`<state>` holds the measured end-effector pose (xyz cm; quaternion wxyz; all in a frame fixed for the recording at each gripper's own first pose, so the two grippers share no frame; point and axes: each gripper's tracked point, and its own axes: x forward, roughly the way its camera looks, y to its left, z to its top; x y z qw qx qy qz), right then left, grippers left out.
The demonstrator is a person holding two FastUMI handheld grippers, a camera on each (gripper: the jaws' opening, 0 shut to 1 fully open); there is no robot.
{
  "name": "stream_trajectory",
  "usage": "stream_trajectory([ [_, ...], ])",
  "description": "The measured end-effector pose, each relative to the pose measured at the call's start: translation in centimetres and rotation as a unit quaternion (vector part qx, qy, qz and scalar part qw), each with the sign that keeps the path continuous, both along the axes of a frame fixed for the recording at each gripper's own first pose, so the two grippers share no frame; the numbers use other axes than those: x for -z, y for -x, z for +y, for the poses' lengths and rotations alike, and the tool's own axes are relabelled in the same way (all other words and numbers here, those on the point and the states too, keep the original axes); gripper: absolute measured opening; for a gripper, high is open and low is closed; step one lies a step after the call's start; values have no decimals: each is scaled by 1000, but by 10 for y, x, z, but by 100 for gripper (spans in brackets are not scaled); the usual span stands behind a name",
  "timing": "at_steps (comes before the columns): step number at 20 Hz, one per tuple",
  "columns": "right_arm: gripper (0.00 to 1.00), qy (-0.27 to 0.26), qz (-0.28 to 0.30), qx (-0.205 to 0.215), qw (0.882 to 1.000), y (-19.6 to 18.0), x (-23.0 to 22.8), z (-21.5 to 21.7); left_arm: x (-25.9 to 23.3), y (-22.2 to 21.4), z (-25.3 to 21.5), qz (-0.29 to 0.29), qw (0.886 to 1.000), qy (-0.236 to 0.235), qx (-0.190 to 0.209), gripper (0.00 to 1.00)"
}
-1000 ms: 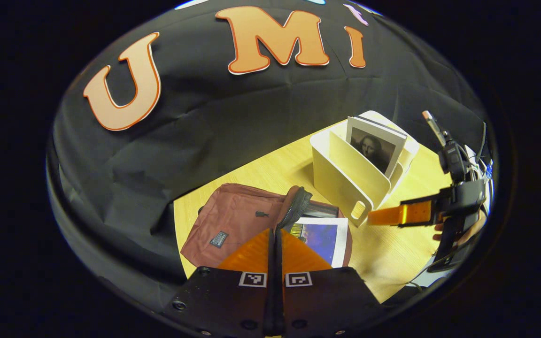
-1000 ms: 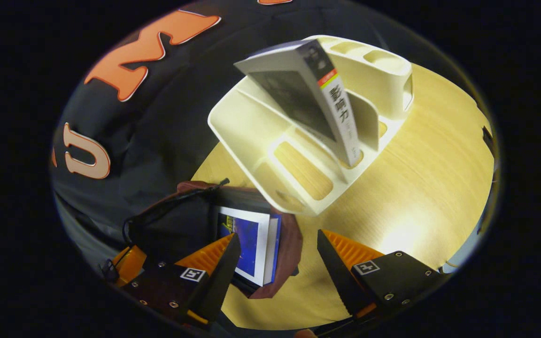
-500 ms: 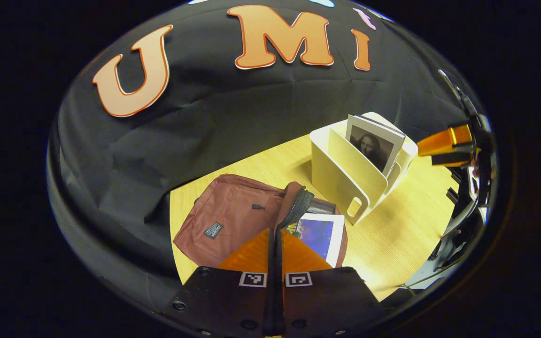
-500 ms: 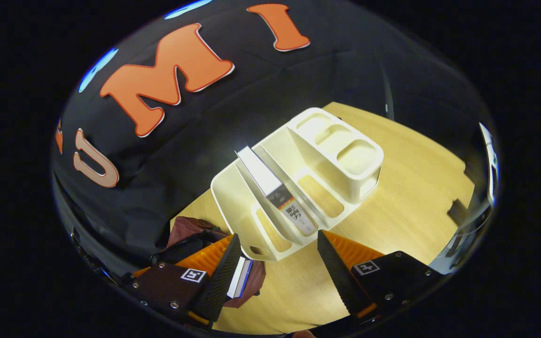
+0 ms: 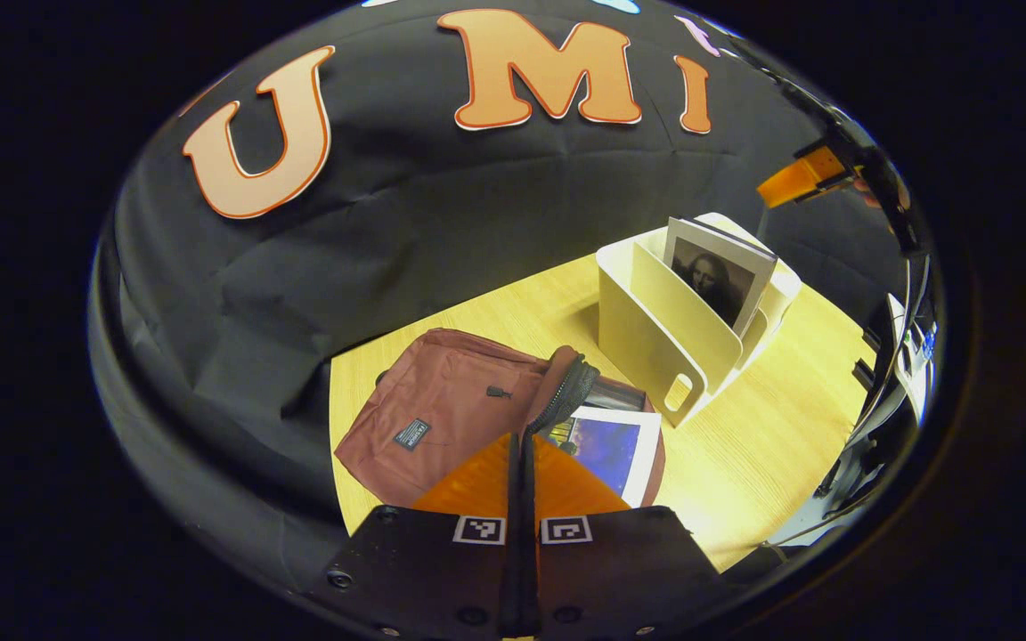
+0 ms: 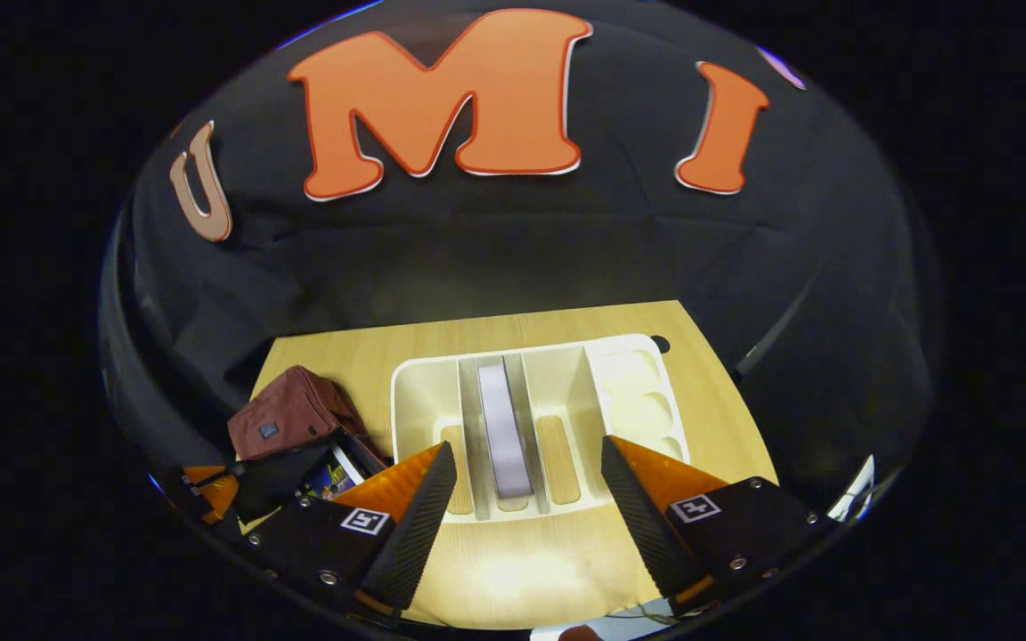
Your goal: Open the schoolbag, grab two books from the bookshelf and put them into the schoolbag.
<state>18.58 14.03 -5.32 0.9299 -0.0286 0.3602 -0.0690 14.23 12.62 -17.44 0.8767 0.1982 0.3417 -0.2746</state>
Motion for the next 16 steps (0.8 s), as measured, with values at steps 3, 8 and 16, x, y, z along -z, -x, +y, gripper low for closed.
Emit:
stream_trajectory([
  [3, 98, 7, 49, -20, 999, -27, 19, 2, 0, -1, -3, -1, 1000, -5, -2, 1],
  [8, 99, 18, 135, -27, 990, -55, 72, -4, 2, -3, -5, 4, 1000, -10, -5, 0],
  [16, 90, 4, 195, -15, 981, -70, 122, -6, 8, -7, -7, 12, 1000, -14, -11, 1],
])
